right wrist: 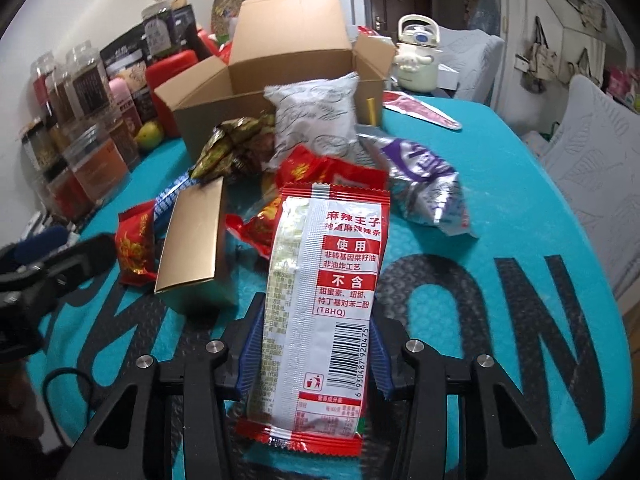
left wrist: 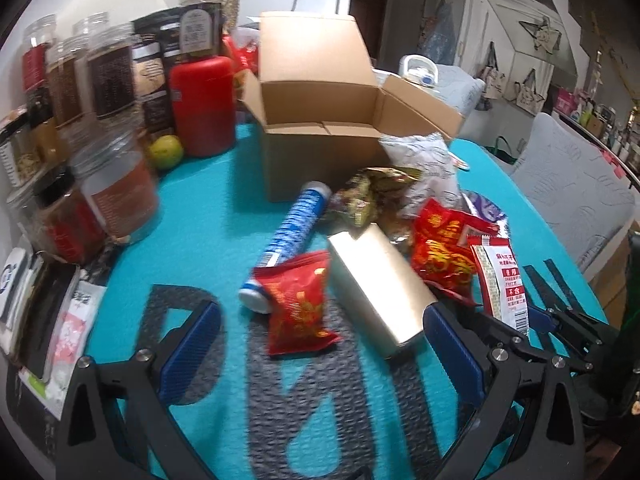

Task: Organize snacks
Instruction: 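Grasp the white-and-red sauce packet with the right gripper while the left gripper approaches the gold box, then grasp the gold rectangular box with the left gripper and lift it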

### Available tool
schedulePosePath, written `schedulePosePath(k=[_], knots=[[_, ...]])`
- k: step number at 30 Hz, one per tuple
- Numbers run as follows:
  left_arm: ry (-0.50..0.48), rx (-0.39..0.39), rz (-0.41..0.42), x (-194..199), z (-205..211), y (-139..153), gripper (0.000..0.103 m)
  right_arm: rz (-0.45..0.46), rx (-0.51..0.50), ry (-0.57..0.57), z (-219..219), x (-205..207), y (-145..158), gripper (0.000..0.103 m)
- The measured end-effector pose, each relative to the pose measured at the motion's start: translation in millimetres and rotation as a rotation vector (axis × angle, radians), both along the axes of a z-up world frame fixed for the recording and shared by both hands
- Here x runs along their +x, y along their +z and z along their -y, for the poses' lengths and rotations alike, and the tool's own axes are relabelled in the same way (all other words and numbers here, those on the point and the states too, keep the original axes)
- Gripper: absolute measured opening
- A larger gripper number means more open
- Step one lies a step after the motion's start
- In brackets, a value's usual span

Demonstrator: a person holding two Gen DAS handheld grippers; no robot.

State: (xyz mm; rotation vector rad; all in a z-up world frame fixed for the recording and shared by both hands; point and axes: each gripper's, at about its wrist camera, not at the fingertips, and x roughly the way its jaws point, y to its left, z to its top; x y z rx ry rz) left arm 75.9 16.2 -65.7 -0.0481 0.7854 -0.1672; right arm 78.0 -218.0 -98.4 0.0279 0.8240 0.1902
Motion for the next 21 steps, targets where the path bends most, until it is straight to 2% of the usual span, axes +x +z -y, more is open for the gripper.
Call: schedulePosePath(k=[11,18,20,21], knots=[[-0.102,-0.039,-0.055,13.1,41.0,-12.4,0.103,0.015,0.023,-0.068,38.1,-3.5,3.4,0.045],[-0.118,-0.028,-0.091,22.7,56.9,-23.7,0.090,-0.003,0.040,-0.096,51.7,0.2,-3.6,0.045],[-0.111,-0.023,-0.105,27.2,58.5,-29.6,0.084,-0.006,0.044,-0.098,53.9,0.2,-5.0,0.045],[-0.108,-0.020,-0.113,29.0,58.9,-31.9,0.077,-0.008,0.046,-0.099,54.8,0.4,-5.7,0.045]])
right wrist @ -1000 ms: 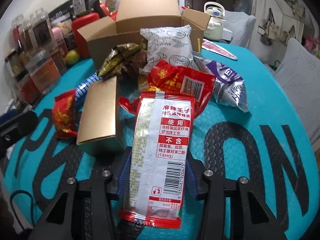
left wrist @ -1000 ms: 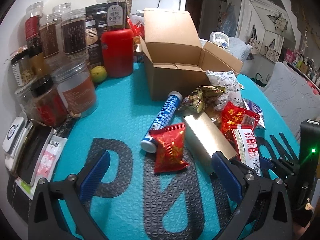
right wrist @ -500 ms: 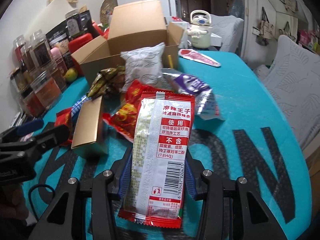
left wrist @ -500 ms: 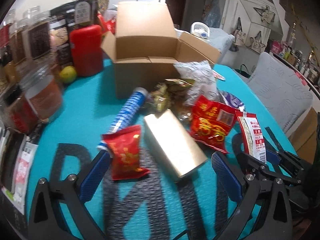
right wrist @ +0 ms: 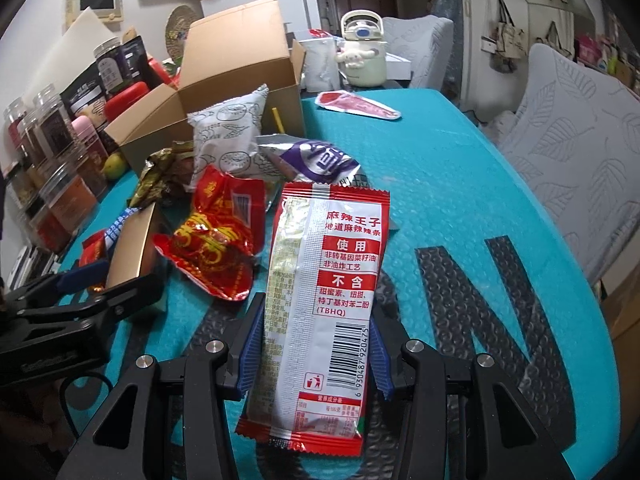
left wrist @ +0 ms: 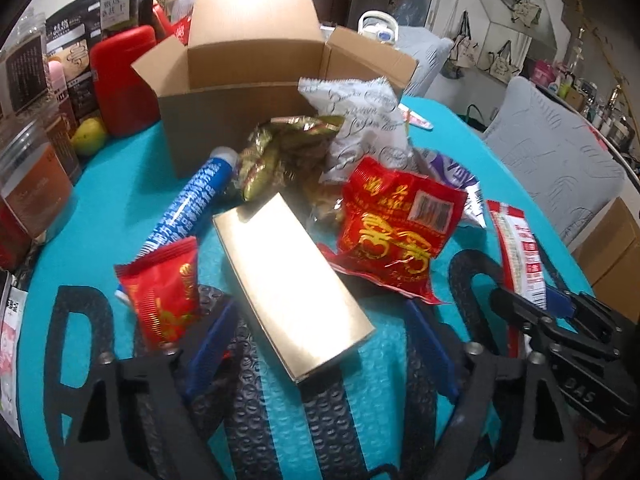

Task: Organize snacks
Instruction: 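Grasp the gold rectangular box with the left gripper and lift it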

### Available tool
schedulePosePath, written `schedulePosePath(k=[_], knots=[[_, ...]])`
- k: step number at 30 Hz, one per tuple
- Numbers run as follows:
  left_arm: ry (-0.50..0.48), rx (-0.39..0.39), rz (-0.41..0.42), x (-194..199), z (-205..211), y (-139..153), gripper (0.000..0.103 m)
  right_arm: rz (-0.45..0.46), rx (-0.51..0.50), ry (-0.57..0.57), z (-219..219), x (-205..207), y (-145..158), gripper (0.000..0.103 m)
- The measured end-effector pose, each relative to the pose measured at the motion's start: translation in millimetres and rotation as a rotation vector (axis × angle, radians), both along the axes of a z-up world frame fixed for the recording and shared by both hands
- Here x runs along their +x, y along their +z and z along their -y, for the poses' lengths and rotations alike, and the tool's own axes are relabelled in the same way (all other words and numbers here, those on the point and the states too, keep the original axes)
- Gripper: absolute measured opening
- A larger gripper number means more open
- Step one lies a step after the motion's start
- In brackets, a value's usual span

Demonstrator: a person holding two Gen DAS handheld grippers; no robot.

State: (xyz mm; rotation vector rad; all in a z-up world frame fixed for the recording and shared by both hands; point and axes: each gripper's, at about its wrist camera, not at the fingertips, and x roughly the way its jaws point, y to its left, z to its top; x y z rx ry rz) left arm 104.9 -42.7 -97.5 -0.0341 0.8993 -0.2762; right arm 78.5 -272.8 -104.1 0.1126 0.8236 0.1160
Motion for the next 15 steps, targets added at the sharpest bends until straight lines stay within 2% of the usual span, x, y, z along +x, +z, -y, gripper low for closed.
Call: schedulePosePath(k=[3,9,15], knots=[[0.023,0.024,0.010,2.0,-1.5,-4.7,0.062,-0.006,0.005,-0.003,2.0,1.0,-1.9,0.046],[0.010,0.011,0.025,-1.7,-9.7,-4.9,0.057,-0.012,0.012,-0.003,0.8,0.2,-3.9,0.046],[-0.013,0.007,0.006,-20.5,-17.0,-3.9,0.053,-0.022,0.025,0.032,-5.3,-9.5,-6.7,0.046]])
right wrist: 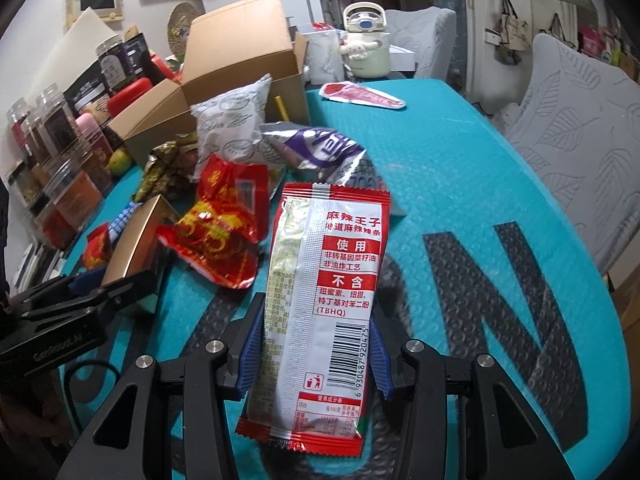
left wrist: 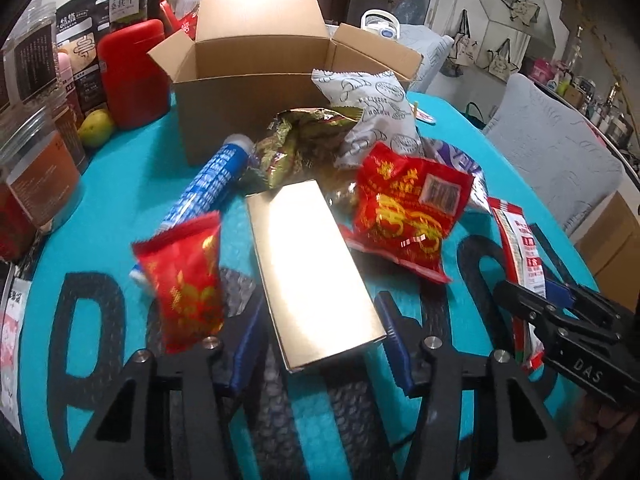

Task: Organize snacks
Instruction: 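Grasp the gold rectangular box with the left gripper and lift it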

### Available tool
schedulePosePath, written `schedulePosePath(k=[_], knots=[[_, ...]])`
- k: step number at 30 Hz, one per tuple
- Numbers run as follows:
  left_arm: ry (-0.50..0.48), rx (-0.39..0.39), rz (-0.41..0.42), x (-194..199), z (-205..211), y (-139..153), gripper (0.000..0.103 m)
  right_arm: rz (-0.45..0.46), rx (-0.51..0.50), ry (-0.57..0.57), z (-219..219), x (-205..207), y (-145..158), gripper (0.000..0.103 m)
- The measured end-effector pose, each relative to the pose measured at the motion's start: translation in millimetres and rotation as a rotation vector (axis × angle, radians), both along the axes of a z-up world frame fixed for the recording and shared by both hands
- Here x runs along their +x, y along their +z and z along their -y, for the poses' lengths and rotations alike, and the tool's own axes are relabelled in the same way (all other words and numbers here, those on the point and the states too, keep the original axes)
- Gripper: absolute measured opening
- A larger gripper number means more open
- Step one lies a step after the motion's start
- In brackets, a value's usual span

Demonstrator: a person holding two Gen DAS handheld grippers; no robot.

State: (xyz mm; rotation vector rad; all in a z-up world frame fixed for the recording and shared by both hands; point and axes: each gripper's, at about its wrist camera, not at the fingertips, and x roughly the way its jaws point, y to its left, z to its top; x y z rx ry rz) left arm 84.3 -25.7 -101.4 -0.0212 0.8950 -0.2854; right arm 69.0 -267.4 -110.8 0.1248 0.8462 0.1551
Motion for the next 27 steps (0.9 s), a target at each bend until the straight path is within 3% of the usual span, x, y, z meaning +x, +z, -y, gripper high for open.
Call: schedulePosePath(k=[9,15,20,21,27], knots=[[-0.023,0.006,-0.016,-37.7,-15.0,0.0,0.047,-0.016,0.001,0.029,-10.2,-29.3,-3.5,0.046],[-0.041,0.006,-0.074,-28.4,-14.0,-9.0,0.047,-0.013,-0.015,0.039,-16.6,-33.8,-1.2,0.046],[-0.042,0.133,-0.052,-10.5,2.8,-10.5,0.064,-0.025,-0.009,0.038,-16.2,-29.9,-3.3,0.046],[-0.044,0.149,-0.045,-8.0,5.4,-10.8,0.072,-0.029,-0.008,0.039,-16.1,-28.8,-4.2,0.046],[-0.064,0.115,-0.012,4.9,11.0,-12.8,0.074,-0.055,-0.025,0.044,-17.2,-18.0,-8.0,0.046]])
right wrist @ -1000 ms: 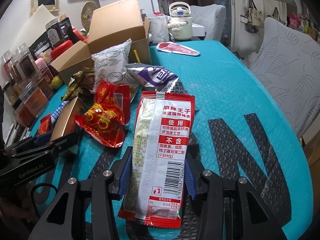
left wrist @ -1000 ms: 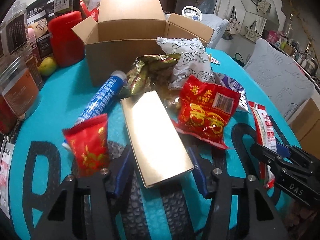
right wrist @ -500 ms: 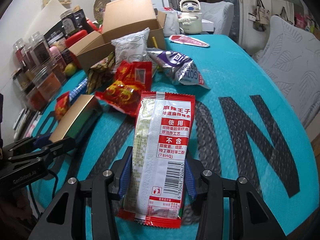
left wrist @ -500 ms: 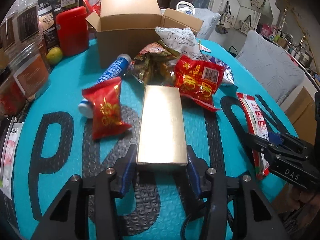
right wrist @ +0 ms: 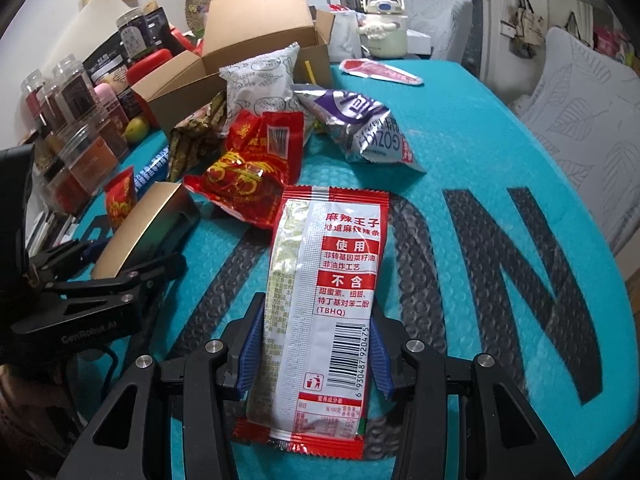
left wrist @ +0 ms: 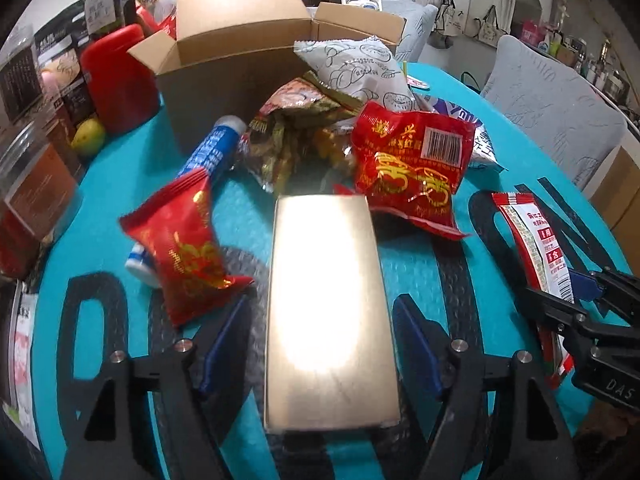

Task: Organize snacks
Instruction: 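Grasp the gold rectangular box with the left gripper and lift it, then carry the sauce packet into the cardboard box and open the right gripper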

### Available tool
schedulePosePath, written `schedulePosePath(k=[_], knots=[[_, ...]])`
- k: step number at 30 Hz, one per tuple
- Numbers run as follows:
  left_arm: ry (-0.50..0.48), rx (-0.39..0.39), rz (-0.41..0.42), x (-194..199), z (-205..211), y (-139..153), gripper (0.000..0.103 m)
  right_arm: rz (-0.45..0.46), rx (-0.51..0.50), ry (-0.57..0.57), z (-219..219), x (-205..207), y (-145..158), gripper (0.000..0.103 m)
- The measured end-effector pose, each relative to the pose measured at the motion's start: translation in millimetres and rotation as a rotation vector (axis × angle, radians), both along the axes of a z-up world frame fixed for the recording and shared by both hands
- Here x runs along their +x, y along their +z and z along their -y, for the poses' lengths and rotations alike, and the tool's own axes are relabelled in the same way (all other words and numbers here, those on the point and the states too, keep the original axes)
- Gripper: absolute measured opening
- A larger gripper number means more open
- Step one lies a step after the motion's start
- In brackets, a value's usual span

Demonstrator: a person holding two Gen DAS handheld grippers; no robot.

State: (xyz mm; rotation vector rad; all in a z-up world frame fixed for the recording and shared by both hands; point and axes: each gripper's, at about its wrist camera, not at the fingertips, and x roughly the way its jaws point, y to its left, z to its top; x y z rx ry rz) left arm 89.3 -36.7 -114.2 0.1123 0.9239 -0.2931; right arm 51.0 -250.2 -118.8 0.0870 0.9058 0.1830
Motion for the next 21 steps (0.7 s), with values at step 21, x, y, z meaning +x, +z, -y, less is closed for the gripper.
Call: schedulePosePath(k=[21], knots=[[0.004,-0.090,0.056,-23.1,-17.5,34.3,0.043,0.057,0.030,0.039,-15.9,-17.0,15.2,0.045]])
